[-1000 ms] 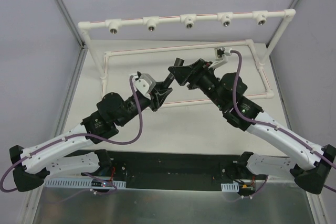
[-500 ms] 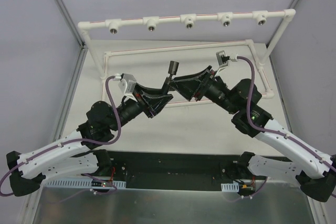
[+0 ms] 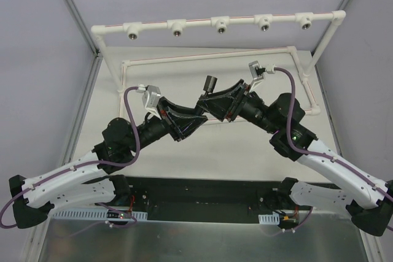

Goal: Install the water faucets

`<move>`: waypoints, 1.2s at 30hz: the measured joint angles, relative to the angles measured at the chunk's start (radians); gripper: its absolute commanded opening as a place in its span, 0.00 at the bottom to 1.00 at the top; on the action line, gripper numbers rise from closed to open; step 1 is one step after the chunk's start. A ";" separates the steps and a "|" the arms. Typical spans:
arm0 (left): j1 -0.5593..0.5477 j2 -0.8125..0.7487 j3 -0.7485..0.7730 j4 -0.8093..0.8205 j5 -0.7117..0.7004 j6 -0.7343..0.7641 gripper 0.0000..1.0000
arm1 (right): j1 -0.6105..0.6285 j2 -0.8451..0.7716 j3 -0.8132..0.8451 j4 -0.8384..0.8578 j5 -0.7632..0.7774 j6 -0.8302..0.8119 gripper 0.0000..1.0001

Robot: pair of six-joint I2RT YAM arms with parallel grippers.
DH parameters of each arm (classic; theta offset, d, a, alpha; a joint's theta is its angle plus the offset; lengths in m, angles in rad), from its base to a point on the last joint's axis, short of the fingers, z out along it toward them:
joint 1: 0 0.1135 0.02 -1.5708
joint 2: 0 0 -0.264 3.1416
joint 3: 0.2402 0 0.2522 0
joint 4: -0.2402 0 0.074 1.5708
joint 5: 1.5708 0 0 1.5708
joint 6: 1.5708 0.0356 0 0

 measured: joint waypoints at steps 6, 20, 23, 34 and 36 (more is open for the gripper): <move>0.000 0.002 0.000 0.002 0.004 -0.003 0.00 | 0.000 -0.002 -0.011 0.007 0.002 0.010 0.13; 0.000 0.018 0.052 -0.164 -0.057 0.298 0.00 | 0.018 0.026 0.013 -0.087 0.114 -0.004 0.01; 0.000 0.050 0.072 -0.195 -0.114 0.453 0.00 | 0.024 0.058 0.043 -0.132 0.192 -0.010 0.01; -0.042 0.203 0.140 -0.237 -0.374 0.893 0.00 | 0.031 0.129 0.119 -0.263 0.370 -0.027 0.11; -0.047 0.208 0.142 -0.240 -0.395 0.904 0.00 | 0.033 0.130 0.120 -0.273 0.380 -0.026 0.32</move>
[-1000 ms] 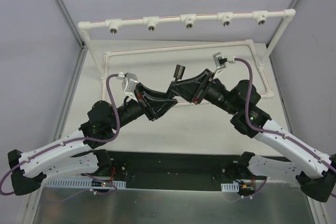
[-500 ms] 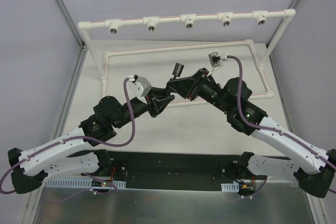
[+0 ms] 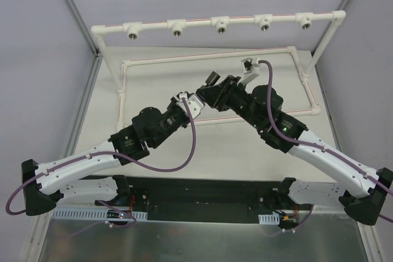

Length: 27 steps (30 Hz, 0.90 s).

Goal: Install the water faucets

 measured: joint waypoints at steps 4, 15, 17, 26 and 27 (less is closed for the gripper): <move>-0.001 -0.007 -0.001 -0.001 -0.002 -0.019 0.00 | 0.003 0.000 -0.001 0.012 -0.003 0.009 0.56; -0.007 -0.124 -0.072 0.025 0.082 -0.316 0.00 | 0.005 -0.109 -0.062 0.092 -0.063 -0.010 0.67; -0.007 -0.165 -0.101 0.069 0.105 -0.398 0.00 | 0.005 -0.139 -0.082 0.101 -0.081 -0.014 0.67; -0.007 -0.228 -0.186 0.232 0.237 -0.699 0.00 | 0.006 -0.193 -0.136 0.168 -0.285 -0.037 0.66; -0.007 -0.225 -0.186 0.237 0.254 -0.721 0.00 | 0.006 -0.193 -0.137 0.174 -0.303 -0.037 0.66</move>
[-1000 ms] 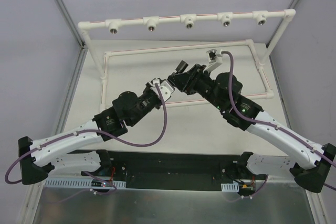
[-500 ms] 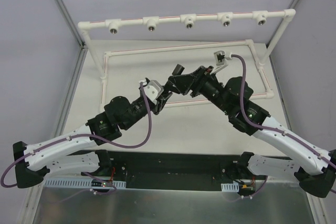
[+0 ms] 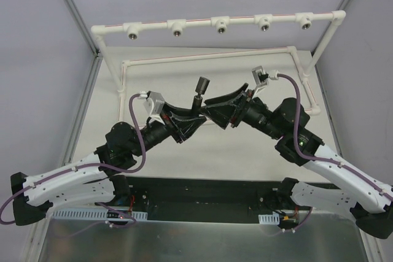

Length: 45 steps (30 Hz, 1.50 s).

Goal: Install the water faucets

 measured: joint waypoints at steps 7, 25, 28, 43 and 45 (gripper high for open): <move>0.000 0.030 0.000 0.031 0.112 -0.094 0.00 | 0.000 -0.001 -0.002 0.026 -0.066 -0.003 0.63; 0.000 0.038 0.000 0.068 0.310 -0.211 0.00 | 0.000 -0.063 -0.035 0.031 -0.099 -0.003 0.42; 0.000 0.038 0.000 0.069 0.314 -0.217 0.00 | 0.000 -0.063 -0.035 0.035 -0.109 0.001 0.39; -0.006 0.002 -0.003 -0.012 0.226 -0.064 0.00 | 0.017 -0.043 -0.035 0.014 -0.038 -0.003 0.00; -0.006 -0.002 -0.003 -0.050 0.183 0.021 0.00 | 0.018 -0.024 -0.033 0.003 -0.002 -0.003 0.00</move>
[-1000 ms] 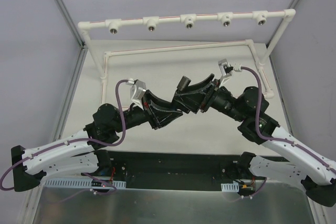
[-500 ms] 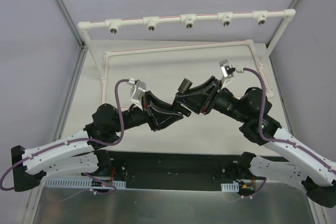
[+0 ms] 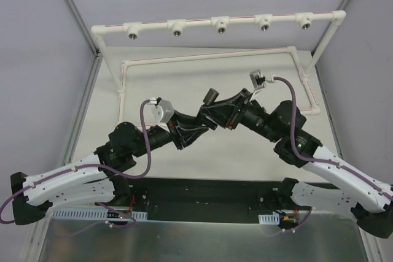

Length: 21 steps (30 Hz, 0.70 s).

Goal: Install the water faucets

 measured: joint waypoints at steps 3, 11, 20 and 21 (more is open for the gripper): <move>0.001 0.011 0.002 -0.045 -0.102 0.169 0.00 | 0.000 0.041 0.010 -0.024 0.090 0.014 0.00; 0.007 0.138 0.035 -0.060 -0.388 0.576 0.00 | -0.009 0.146 0.075 -0.123 0.285 0.073 0.00; 0.007 0.148 0.038 -0.061 -0.441 0.631 0.00 | -0.008 0.157 0.080 -0.144 0.331 0.107 0.29; 0.007 0.146 0.038 -0.062 -0.439 0.620 0.00 | -0.008 0.156 0.080 -0.142 0.328 0.106 0.39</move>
